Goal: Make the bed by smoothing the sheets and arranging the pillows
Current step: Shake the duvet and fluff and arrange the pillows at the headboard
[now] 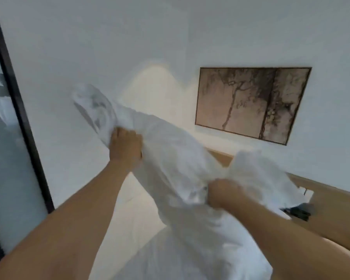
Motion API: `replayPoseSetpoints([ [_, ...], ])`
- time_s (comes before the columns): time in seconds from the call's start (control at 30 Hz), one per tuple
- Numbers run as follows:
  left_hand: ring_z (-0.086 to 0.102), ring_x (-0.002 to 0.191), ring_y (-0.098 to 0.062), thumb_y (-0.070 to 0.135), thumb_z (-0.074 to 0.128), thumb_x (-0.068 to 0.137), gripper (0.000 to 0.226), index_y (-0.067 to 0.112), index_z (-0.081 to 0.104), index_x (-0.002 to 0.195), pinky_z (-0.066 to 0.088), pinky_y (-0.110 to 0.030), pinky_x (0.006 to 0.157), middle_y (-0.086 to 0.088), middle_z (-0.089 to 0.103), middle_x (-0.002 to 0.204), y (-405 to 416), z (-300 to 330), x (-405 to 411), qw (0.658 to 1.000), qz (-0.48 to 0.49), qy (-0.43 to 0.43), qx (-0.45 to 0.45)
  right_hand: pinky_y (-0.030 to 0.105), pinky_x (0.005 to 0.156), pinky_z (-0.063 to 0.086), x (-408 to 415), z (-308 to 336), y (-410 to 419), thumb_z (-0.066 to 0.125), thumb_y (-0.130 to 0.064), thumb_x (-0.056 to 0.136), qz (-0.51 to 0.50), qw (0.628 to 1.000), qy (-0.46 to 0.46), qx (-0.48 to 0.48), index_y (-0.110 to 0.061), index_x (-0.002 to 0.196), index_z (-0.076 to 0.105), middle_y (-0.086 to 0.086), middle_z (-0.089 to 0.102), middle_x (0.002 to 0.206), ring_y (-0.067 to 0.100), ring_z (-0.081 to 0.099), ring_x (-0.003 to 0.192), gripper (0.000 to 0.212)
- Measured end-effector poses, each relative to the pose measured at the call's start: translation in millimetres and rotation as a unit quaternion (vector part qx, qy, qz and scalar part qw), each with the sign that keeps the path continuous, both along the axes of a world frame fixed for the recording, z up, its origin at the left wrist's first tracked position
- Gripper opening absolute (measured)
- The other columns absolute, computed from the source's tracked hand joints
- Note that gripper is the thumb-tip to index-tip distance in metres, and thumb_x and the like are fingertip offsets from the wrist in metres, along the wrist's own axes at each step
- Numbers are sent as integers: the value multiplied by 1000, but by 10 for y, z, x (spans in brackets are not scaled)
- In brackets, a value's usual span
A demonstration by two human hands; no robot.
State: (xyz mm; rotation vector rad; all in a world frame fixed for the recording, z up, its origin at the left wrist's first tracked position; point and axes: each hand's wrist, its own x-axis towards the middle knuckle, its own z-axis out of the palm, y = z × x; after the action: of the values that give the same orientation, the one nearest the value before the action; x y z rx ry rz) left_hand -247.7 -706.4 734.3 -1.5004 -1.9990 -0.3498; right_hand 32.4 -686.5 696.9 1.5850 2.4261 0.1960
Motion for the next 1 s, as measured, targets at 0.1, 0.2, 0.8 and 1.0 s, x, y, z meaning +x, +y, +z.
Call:
replayPoseSetpoints([
  [0.1, 60, 102, -34, 14, 50, 89, 22, 9, 66, 104, 47, -36, 86, -14, 68, 103, -685, -1158, -594, 980, -1, -19, -200, 30, 56, 39, -701, -789, -891, 48, -10, 93, 2, 911, -94, -402, 1, 91, 58, 14, 48, 73, 27, 50, 70, 15],
  [0.2, 65, 93, -32, 16, 54, 87, 20, 10, 69, 100, 46, -39, 81, -12, 69, 98, -1063, -631, -1462, 983, 128, 40, -126, 24, 56, 45, -1249, -264, -920, 46, -3, 94, 10, 888, 92, -451, 7, 122, 56, 6, 50, 77, 23, 50, 72, 32],
  [0.8, 39, 113, -27, 13, 48, 83, 32, 20, 59, 112, 30, -55, 98, -1, 50, 116, 59, -1285, -290, 966, 184, 10, -181, 40, 102, 47, 63, -971, 203, 48, 7, 81, -125, 871, 160, -448, -13, 133, 50, 14, 54, 130, 28, 57, 115, 56],
  [1.0, 44, 108, -31, 19, 52, 87, 26, 13, 59, 111, 39, -40, 84, -8, 47, 115, 1371, -1192, 738, 976, 139, -19, -167, 41, 94, 53, 1205, -1084, 1103, 55, -8, 61, -170, 883, 220, -379, -5, 112, 64, 17, 68, 111, 32, 66, 103, 52],
])
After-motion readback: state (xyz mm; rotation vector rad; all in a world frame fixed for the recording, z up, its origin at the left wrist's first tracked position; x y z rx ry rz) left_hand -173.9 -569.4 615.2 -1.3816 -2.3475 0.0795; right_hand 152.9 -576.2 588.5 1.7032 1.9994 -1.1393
